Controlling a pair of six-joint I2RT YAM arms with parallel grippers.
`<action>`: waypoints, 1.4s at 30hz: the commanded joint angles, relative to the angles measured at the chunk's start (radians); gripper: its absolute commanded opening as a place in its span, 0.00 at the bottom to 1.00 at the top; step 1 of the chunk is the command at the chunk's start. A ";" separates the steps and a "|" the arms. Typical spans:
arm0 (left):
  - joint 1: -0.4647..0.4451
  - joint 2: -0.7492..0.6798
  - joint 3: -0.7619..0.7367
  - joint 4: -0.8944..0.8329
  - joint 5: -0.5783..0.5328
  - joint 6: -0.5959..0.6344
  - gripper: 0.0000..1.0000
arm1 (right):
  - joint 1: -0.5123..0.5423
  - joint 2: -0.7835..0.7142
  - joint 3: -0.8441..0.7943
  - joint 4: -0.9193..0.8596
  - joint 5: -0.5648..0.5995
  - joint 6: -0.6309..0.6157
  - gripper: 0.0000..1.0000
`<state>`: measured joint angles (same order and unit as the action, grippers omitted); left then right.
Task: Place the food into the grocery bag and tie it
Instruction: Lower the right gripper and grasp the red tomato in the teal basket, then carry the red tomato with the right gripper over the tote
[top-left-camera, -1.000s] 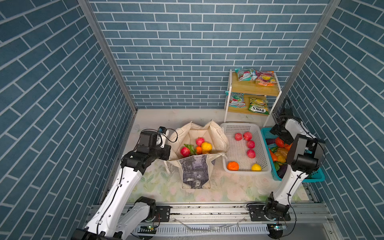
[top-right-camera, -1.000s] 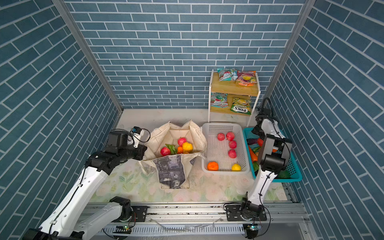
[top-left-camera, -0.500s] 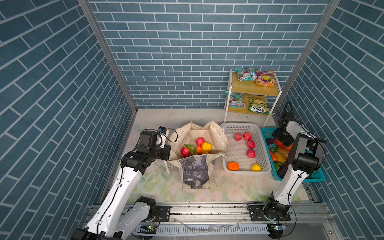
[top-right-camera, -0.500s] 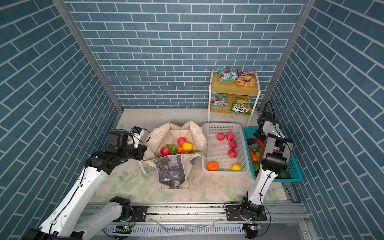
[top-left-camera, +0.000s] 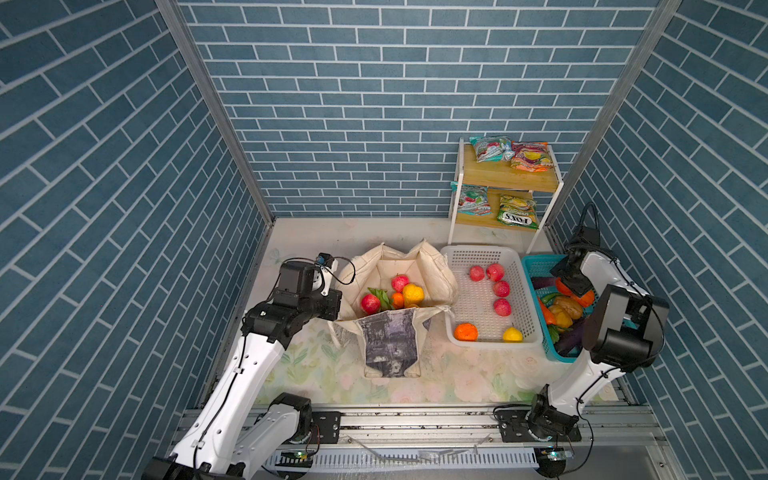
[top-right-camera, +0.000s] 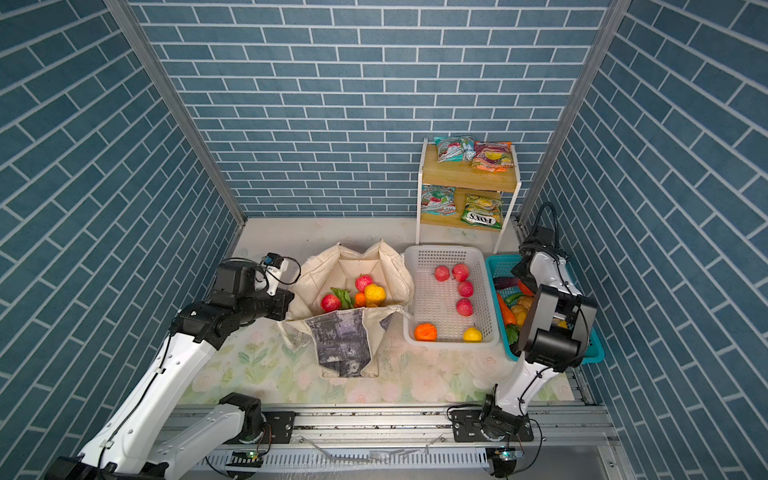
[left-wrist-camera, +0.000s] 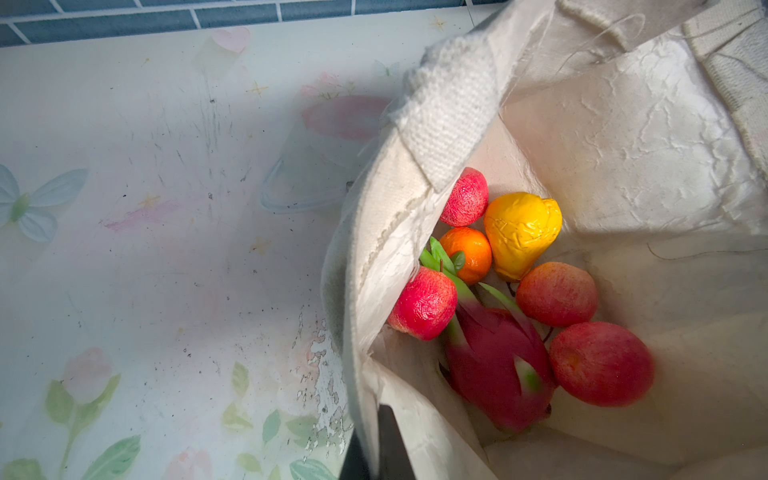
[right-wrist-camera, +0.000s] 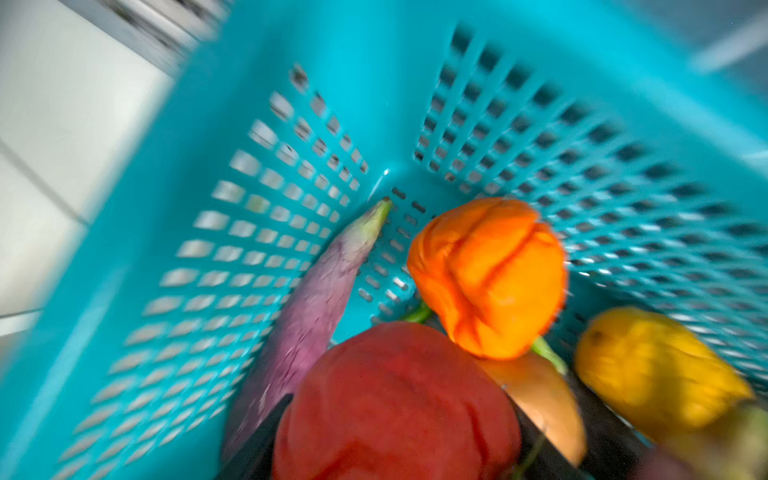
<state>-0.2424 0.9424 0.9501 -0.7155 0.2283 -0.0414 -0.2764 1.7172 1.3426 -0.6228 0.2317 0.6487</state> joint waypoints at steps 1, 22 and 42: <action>0.005 -0.007 -0.008 0.017 -0.001 0.002 0.00 | 0.014 -0.141 -0.011 -0.036 0.015 -0.017 0.53; 0.005 -0.009 -0.007 0.016 -0.003 0.002 0.00 | 0.763 -0.488 0.061 0.012 -0.199 -0.038 0.48; 0.005 -0.010 -0.010 0.018 0.008 0.000 0.00 | 1.244 0.040 0.398 -0.037 -0.272 -0.193 0.49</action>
<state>-0.2424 0.9417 0.9501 -0.7155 0.2295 -0.0414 0.9588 1.7416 1.7088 -0.6277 -0.0154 0.4953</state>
